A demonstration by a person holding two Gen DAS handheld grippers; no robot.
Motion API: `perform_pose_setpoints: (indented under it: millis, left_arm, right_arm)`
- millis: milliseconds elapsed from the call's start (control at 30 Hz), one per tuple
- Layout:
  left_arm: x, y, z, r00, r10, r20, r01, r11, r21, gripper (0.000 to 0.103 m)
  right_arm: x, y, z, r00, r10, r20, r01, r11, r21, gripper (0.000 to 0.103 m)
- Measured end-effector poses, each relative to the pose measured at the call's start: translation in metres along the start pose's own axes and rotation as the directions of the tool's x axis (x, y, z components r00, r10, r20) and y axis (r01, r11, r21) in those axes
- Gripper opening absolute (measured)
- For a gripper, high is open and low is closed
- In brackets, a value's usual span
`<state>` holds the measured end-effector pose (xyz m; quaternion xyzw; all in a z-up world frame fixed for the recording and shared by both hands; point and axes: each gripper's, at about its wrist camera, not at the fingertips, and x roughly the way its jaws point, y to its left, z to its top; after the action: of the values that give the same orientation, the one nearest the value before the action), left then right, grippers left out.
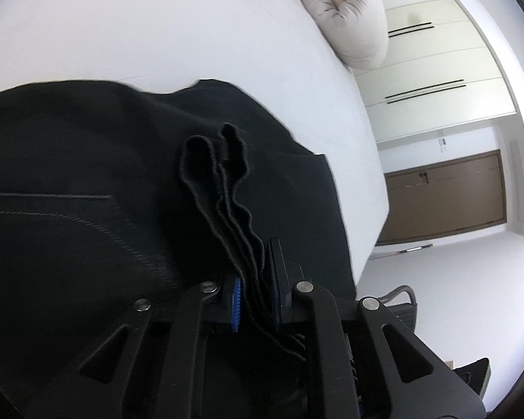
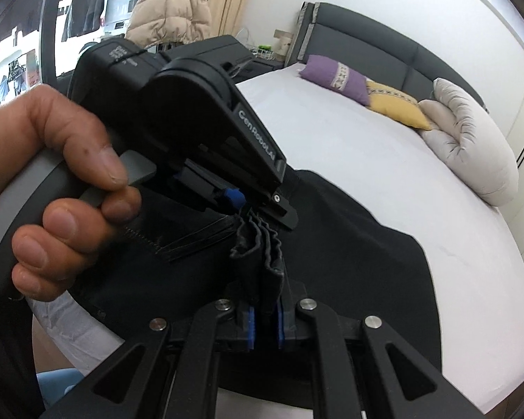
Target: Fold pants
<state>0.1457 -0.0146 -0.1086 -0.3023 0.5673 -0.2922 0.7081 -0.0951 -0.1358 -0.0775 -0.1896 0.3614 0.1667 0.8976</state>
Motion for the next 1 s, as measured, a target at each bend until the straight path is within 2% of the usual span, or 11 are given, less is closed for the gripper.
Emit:
perform_pose_setpoints:
  millis: [300,433,500,600,667,700,767,833,900,967,1000]
  left_arm:
    - [0.015,0.017,-0.012,0.997,0.077,0.005,-0.076,0.997,-0.007,0.012]
    - [-0.001,0.012,-0.013,0.99,0.138,0.042,-0.138,0.99,-0.005,0.012]
    - [-0.014,0.005,-0.011,0.972,0.219,0.091,-0.22,0.975,0.008,0.012]
    - [-0.021,-0.014,-0.012,0.96,0.244,0.137,-0.253,0.966,0.05,0.012]
    - [-0.013,-0.038,-0.013,0.958,0.24,0.154,-0.26,0.957,0.131,0.012]
    - [-0.009,-0.048,-0.015,0.96,0.234,0.154,-0.259,0.951,0.17,0.012]
    - [0.018,-0.07,-0.022,0.96,0.248,0.129,-0.275,0.923,0.269,0.012]
    - [0.039,-0.068,-0.03,0.948,0.302,0.096,-0.317,0.893,0.321,0.012]
    - [0.056,-0.058,-0.035,0.94,0.335,0.059,-0.336,0.887,0.316,0.012]
    - [0.057,-0.053,-0.043,0.943,0.319,0.097,-0.332,0.876,0.35,0.012]
    - [0.056,-0.051,-0.045,0.942,0.32,0.098,-0.333,0.871,0.362,0.012]
  right_arm:
    - [0.032,0.008,-0.01,0.994,0.057,-0.094,-0.059,0.998,-0.019,0.017]
    - [0.022,-0.012,-0.011,0.988,0.119,-0.101,-0.113,0.991,0.065,0.057]
    - [0.011,-0.028,-0.022,0.971,0.22,-0.095,-0.205,0.968,0.148,0.059]
    - [-0.002,-0.071,-0.032,0.912,0.406,-0.055,-0.369,0.871,0.324,0.054]
    - [-0.003,-0.109,-0.038,0.867,0.498,-0.01,-0.445,0.782,0.437,0.035]
    - [-0.002,-0.133,-0.042,0.847,0.532,0.025,-0.471,0.726,0.501,0.033]
    - [0.006,-0.179,-0.046,0.818,0.569,0.082,-0.499,0.631,0.594,0.028]
    - [0.017,-0.221,-0.046,0.796,0.591,0.13,-0.522,0.564,0.64,0.025]
    - [0.036,-0.249,-0.047,0.771,0.62,0.149,-0.532,0.497,0.685,0.025]
    - [0.06,-0.275,-0.046,0.764,0.623,0.164,-0.519,0.445,0.729,0.025]
    - [0.077,-0.285,-0.044,0.737,0.651,0.183,-0.535,0.396,0.747,0.025]
